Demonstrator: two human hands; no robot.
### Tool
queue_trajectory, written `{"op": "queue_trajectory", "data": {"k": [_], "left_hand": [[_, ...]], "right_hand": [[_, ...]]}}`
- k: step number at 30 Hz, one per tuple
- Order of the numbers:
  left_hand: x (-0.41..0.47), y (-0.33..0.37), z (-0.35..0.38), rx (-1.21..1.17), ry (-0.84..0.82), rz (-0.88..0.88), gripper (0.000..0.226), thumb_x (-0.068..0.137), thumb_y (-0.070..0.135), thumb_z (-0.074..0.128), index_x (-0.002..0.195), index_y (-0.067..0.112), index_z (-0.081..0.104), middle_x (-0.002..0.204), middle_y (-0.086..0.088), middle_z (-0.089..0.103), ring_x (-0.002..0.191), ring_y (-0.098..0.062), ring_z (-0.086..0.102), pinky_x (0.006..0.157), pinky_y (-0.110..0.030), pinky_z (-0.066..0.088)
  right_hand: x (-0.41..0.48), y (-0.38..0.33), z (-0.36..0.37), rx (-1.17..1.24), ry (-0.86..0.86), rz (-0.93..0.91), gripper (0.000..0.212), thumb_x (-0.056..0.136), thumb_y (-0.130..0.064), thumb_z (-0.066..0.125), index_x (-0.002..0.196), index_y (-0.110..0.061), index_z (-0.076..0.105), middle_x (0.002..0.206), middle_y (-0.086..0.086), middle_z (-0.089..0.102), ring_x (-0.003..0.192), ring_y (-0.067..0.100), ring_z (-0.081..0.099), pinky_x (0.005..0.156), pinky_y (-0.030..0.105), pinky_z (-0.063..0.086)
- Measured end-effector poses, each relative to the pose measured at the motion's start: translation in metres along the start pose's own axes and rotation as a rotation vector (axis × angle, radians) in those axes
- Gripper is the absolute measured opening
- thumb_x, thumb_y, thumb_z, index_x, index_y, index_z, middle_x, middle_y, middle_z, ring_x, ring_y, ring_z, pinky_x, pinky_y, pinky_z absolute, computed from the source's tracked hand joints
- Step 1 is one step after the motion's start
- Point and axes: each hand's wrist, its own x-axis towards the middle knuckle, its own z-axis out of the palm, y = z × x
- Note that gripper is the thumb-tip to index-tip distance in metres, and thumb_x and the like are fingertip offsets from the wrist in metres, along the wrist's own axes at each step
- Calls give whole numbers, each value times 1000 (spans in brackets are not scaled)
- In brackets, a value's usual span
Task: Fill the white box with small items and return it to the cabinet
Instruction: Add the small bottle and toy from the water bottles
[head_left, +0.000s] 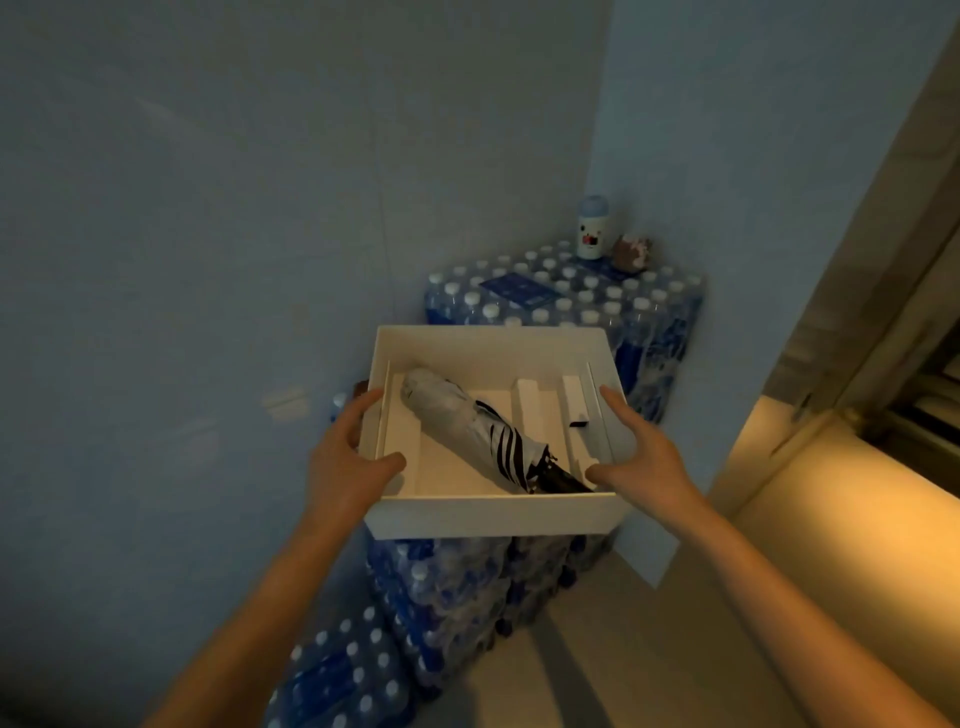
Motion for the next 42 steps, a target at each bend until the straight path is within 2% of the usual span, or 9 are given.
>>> {"op": "queue_trajectory", "data": {"k": [6,12,16,21,25,27,31,37,42], "left_hand": [[58,31,5,18,84,38,80,66,6,76,126,51,49,109,-7,66,103,-24,62,86,-44,53],[131,55,14,-15,143,113,78,66,7,75,125,50,50,106,-6,68,100,-24,63,86,-44,53],[184,73,26,-27,141,151,78,66,10,75,125,53,48,109,-8,67,103,-24,62,85,-44,54],[238,95,47,-37,115,155,78,67,12,76,129,50,47,114,-11,64,106,-23,60,83,-42,54],[271,102,69,-38,116,122,78,66,11,77,131,44,48,111,-10,66,103,-22,61,83,-39,54],[285,103,82,-28,135,96,78,66,13,78,130,45,48,104,-6,68,91,-18,64,74,-33,55],[304,105,113,14,203,39,76,67,15,79,130,45,48,97,-3,67,76,-12,63,62,-25,48],[313,110,158,29,329,-107,74,68,17,79,130,44,50,94,-1,67,80,-13,62,59,-24,43],[307,112,180,70,385,-190,70,70,19,78,130,43,51,80,14,60,69,0,56,52,-17,38]], "right_hand": [[78,-19,-9,-18,13,-99,101,69,-4,78,147,-43,26,151,-15,28,135,8,30,101,22,36],[157,-47,-22,-52,73,-213,102,67,-5,79,146,-44,28,144,-19,32,131,7,35,92,17,41],[206,-66,-38,-62,103,-260,102,67,-4,79,147,-39,28,147,-18,30,130,0,28,101,21,36],[268,-77,-57,-118,117,-258,102,65,-8,83,146,-40,29,152,-9,29,133,3,24,93,15,30],[320,-71,-71,-138,47,-249,102,64,-9,84,146,-37,30,155,-6,26,124,-1,22,70,-8,26],[346,-66,-78,-165,22,-249,102,63,-12,85,146,-38,31,154,-6,28,129,3,27,76,-4,27],[399,-54,-91,-221,-63,-269,100,64,-17,84,144,-43,31,152,-6,32,119,4,35,58,-3,35],[469,-38,-104,-234,-279,-300,94,65,-24,84,142,-45,34,153,-8,30,137,17,30,89,22,32],[496,-19,-103,-198,-381,-343,88,66,-23,83,141,-40,40,152,-7,33,136,14,30,97,25,28]]}}
